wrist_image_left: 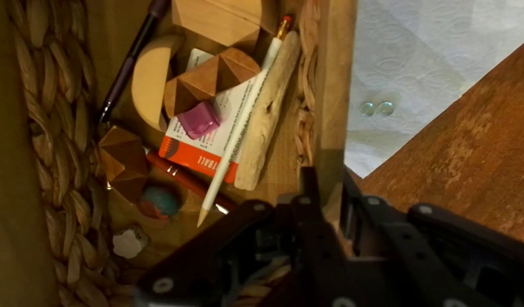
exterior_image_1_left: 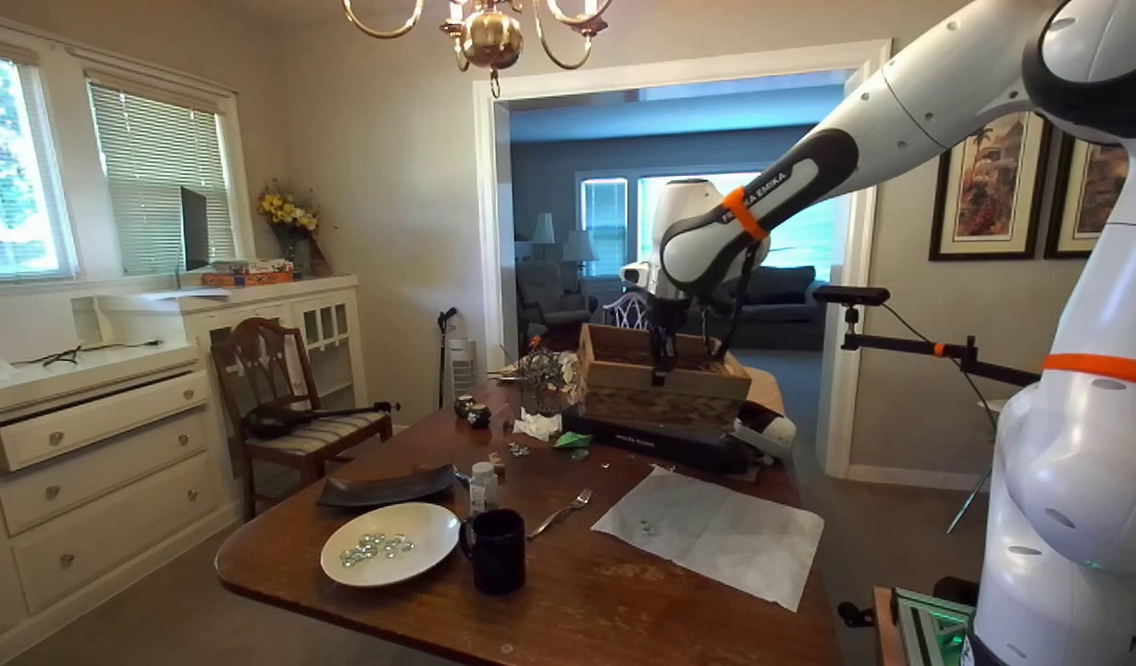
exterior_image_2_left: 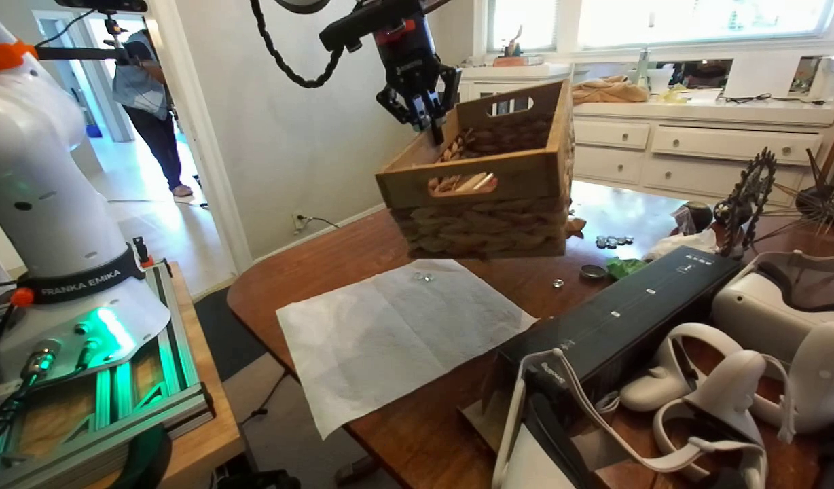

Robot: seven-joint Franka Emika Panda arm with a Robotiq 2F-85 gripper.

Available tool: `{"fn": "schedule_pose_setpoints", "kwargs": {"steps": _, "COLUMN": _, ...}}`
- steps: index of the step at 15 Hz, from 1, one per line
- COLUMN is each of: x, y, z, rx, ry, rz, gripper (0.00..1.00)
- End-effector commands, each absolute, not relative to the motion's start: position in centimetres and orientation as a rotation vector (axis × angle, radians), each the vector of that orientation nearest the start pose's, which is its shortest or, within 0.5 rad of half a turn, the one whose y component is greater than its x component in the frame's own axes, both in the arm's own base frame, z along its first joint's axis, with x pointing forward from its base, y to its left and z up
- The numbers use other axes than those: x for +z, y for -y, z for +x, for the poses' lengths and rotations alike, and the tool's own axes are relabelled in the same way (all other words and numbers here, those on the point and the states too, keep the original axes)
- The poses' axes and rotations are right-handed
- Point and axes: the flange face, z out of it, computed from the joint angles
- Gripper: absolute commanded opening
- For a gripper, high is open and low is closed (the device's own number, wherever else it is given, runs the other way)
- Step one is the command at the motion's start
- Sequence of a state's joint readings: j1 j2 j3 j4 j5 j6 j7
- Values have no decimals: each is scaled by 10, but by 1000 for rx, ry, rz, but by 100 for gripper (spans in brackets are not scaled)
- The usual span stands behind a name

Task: Move the brown box backwards

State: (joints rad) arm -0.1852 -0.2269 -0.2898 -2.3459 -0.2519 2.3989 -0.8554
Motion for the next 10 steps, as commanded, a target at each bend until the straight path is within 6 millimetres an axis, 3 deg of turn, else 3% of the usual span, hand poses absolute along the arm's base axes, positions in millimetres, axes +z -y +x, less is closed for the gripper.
{"fn": "schedule_pose_setpoints", "kwargs": {"steps": 1, "x": 490, "y": 245, "z": 457, "rx": -327, "ry": 1222, "rz": -3164, "gripper": 4}}
{"fn": "schedule_pose_setpoints", "kwargs": {"steps": 5, "x": 518, "y": 268, "z": 479, "rx": -269, "ry": 1546, "rz": -2981, "gripper": 4}}
{"fn": "schedule_pose_setpoints", "kwargs": {"steps": 10, "x": 521, "y": 309, "z": 533, "rx": 49, "ry": 1868, "rz": -2859, "gripper": 4}}
